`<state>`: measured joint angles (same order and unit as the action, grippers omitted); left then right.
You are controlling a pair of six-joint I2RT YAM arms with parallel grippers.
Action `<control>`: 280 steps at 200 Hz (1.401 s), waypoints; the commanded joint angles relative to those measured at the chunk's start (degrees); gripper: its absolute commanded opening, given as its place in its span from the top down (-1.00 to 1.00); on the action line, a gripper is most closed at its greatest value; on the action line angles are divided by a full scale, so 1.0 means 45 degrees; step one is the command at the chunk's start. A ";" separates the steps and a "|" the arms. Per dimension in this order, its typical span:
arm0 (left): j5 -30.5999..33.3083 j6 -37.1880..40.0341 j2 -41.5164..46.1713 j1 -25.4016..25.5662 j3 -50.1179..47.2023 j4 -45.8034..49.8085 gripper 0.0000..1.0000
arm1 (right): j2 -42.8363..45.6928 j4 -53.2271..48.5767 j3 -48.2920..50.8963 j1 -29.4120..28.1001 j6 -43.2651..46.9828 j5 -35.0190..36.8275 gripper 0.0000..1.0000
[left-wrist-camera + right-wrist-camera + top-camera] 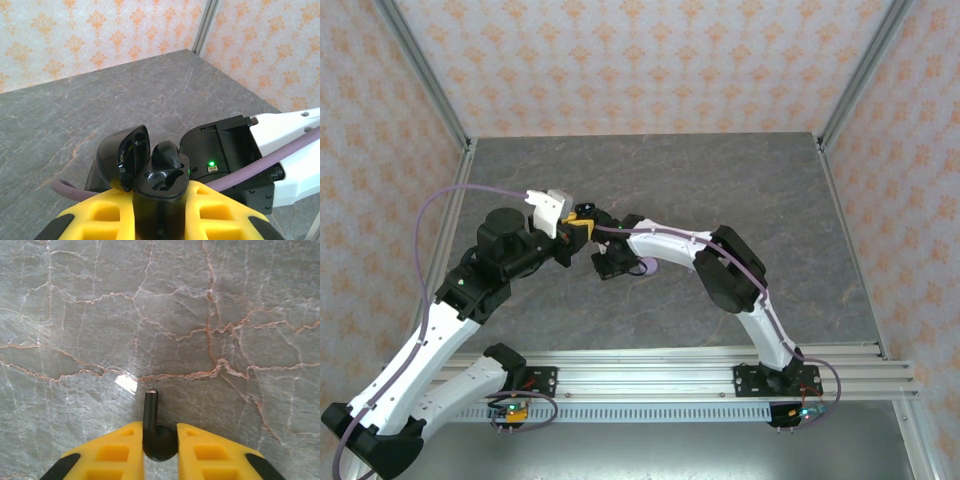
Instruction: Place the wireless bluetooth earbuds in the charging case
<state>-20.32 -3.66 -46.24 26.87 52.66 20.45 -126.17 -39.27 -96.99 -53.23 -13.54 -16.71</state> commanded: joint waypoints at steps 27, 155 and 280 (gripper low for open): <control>-0.0076 -0.0152 0.0178 -0.0011 -0.0110 0.0282 0.79 | 0.0013 0.0059 0.0157 0.0365 -0.0318 0.0953 0.68; -0.0484 -0.0373 -0.0142 0.0007 -0.0139 -0.0086 0.79 | 0.2810 0.0504 0.2637 0.3978 0.0015 0.0431 0.69; -0.0975 -0.0979 -0.0605 0.0038 -0.0816 -0.1509 0.79 | 0.3902 -0.0191 0.5048 0.7068 0.1212 0.1334 0.67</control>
<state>-23.35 -6.63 -48.82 26.89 49.74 17.78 -109.12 -38.35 -74.41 -21.74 -9.76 -13.39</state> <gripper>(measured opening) 0.191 0.160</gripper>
